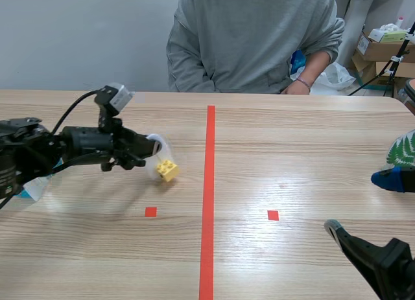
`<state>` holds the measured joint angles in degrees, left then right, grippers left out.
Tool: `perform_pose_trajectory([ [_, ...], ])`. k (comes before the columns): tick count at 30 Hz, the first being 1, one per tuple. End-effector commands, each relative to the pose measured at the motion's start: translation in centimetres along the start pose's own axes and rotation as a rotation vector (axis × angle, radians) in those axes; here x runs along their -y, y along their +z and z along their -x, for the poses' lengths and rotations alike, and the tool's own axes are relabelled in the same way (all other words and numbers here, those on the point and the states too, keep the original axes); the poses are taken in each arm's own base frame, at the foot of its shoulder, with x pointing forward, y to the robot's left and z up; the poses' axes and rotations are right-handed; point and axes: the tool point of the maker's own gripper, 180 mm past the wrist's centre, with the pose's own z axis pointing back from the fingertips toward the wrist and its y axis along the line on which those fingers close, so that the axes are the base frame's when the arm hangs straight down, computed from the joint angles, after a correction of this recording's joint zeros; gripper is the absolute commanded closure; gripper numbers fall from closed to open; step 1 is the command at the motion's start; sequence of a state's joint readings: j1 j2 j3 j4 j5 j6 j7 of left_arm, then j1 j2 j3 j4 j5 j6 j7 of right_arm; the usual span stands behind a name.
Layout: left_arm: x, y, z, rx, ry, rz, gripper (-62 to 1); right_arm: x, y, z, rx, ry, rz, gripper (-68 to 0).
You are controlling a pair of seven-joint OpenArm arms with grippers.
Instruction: Do the leaf sorting experiment
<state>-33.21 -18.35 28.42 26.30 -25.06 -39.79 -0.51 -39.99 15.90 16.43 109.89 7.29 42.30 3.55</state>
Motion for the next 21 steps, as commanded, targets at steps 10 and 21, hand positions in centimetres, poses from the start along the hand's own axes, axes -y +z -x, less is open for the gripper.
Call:
perform_pose_trajectory([
  [10,-5.7,7.8,1.1,0.132,0.094,-0.16,-2.6,0.7,0.0,-1.4,0.041,0.026,0.008,-54.3],
  [21,-9.8,11.4,1.7,0.127,0.072,-0.339,-2.6,0.7,0.0,-1.4,0.042,0.026,0.008,-54.3],
])
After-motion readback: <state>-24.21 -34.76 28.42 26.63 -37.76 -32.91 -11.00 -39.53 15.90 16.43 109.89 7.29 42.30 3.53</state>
